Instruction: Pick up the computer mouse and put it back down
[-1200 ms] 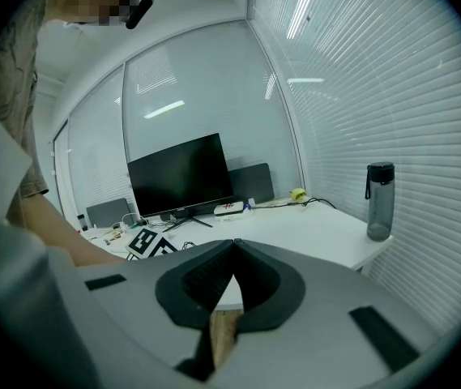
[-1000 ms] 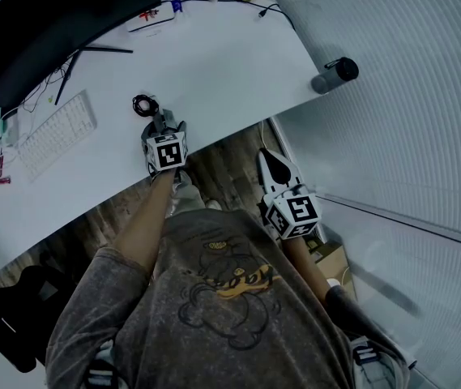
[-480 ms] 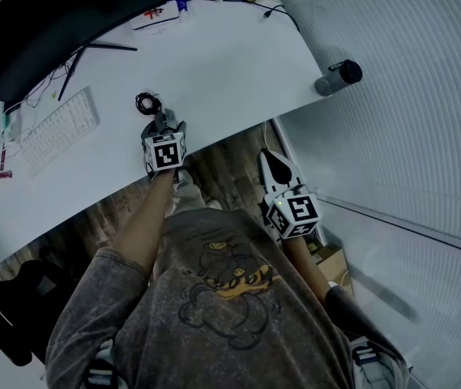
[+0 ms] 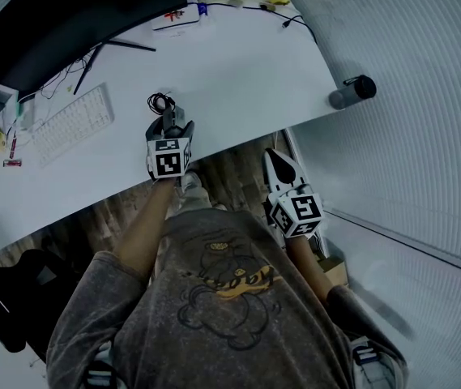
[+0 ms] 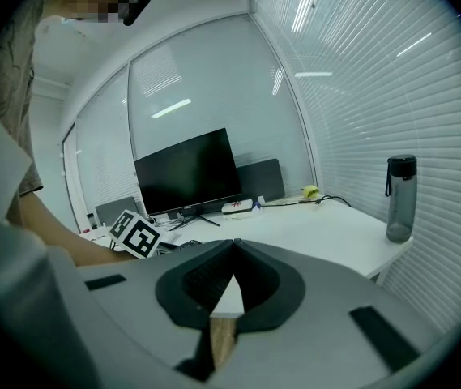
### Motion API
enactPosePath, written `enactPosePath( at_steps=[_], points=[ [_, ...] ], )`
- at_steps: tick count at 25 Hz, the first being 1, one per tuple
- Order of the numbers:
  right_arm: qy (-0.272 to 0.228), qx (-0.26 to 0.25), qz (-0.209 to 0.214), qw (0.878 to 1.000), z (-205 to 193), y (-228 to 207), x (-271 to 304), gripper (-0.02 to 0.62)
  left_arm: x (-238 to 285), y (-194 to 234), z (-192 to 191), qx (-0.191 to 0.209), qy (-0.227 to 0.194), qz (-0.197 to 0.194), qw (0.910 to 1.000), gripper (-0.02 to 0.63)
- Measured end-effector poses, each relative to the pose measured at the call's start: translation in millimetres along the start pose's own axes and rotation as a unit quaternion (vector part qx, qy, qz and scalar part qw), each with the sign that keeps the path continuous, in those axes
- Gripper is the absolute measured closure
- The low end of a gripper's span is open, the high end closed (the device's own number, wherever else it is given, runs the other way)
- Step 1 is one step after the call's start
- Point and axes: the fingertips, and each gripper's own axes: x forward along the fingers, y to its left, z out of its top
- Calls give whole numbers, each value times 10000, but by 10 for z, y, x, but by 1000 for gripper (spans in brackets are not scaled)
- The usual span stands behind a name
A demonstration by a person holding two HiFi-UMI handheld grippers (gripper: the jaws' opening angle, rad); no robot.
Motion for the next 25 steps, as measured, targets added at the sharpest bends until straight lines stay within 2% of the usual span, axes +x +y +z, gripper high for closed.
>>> enactPosePath(
  at_steps=[10,16,25],
  points=[
    [-37,-154,371,9992,168,301,490,589,-375,391,463,-133,-631,-24,9979,247],
    [-93,-262,560,9980,279,572,792,589,-670,630,730,-73,-972,-127,9952,247],
    [-195,-382,769,9961,452,939,1228,589,-1136,977,1017,-87,-1321,-299,9907,247]
  ],
)
